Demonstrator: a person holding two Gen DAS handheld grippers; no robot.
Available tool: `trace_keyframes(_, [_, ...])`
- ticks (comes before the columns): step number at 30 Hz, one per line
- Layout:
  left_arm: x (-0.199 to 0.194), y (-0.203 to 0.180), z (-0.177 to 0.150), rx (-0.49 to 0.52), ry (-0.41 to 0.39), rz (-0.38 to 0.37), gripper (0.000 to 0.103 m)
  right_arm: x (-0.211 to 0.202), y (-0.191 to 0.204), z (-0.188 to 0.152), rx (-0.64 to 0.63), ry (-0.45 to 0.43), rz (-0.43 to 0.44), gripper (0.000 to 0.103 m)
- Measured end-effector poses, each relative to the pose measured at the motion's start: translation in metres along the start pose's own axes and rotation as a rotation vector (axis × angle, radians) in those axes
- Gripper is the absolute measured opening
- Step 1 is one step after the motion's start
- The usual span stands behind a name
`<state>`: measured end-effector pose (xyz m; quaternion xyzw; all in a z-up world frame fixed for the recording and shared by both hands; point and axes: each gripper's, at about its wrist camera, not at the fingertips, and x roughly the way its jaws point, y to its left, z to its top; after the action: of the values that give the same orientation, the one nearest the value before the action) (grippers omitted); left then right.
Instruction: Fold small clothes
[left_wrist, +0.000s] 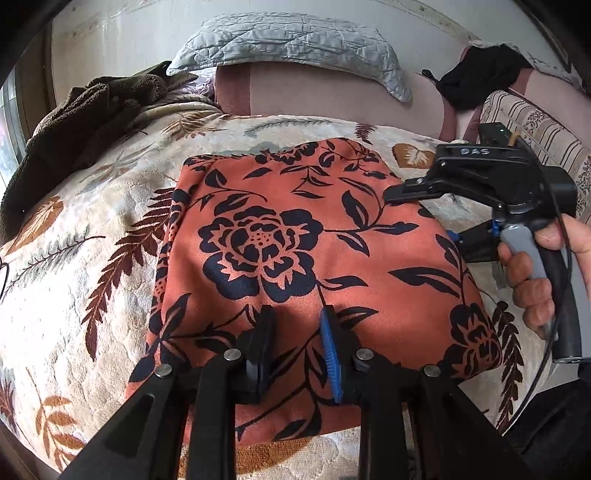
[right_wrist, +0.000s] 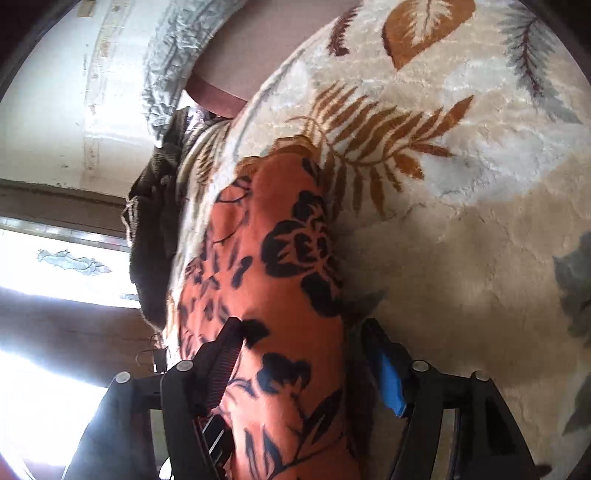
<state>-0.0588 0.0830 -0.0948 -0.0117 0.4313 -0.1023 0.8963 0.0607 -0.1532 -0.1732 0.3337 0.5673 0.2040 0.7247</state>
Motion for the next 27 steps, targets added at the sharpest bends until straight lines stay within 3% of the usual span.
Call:
trace_keyframes(1, [0.0, 0.0, 0.0, -0.002, 0.002, -0.002, 0.026, 0.005, 0.006, 0.0, -0.03, 0.009, -0.005, 0.037])
trace_keyframes(5, [0.002, 0.004, 0.004, -0.012, 0.007, -0.017, 0.026, 0.008, 0.043, -0.013, -0.223, -0.045, -0.183, 0.035])
trace_keyframes(10, [0.002, 0.006, 0.006, -0.025, 0.011, -0.028, 0.026, -0.013, 0.025, -0.024, -0.116, -0.059, -0.07, 0.065])
trace_keyframes(13, [0.002, 0.009, 0.007, -0.038, 0.015, -0.043, 0.026, -0.031, 0.014, -0.056, -0.089, -0.03, -0.002, 0.067])
trace_keyframes(16, [0.002, 0.01, 0.008, -0.041, 0.015, -0.045, 0.026, -0.032, 0.001, -0.09, -0.07, 0.03, -0.006, 0.068])
trace_keyframes(17, [0.002, 0.01, 0.008, -0.044, 0.015, -0.043, 0.026, -0.028, 0.0, -0.097, -0.08, 0.043, -0.011, 0.064])
trace_keyframes(18, [0.002, 0.011, 0.008, -0.048, 0.013, -0.045, 0.026, -0.026, 0.005, -0.102, -0.117, 0.031, -0.042, 0.056])
trace_keyframes(20, [-0.001, 0.012, 0.008, -0.063, -0.002, -0.05, 0.026, -0.025, 0.019, -0.106, -0.189, 0.013, -0.134, 0.051])
trace_keyframes(24, [-0.035, 0.002, 0.0, -0.017, -0.141, -0.078, 0.026, -0.021, 0.039, -0.11, -0.269, -0.005, -0.246, 0.049])
trace_keyframes(25, [-0.034, -0.001, -0.004, 0.012, -0.135, -0.035, 0.027, -0.02, 0.039, -0.11, -0.268, -0.009, -0.251, 0.049])
trace_keyframes(27, [-0.004, 0.002, -0.011, 0.009, 0.009, 0.019, 0.027, -0.021, 0.034, -0.11, -0.238, -0.009, -0.232, 0.054])
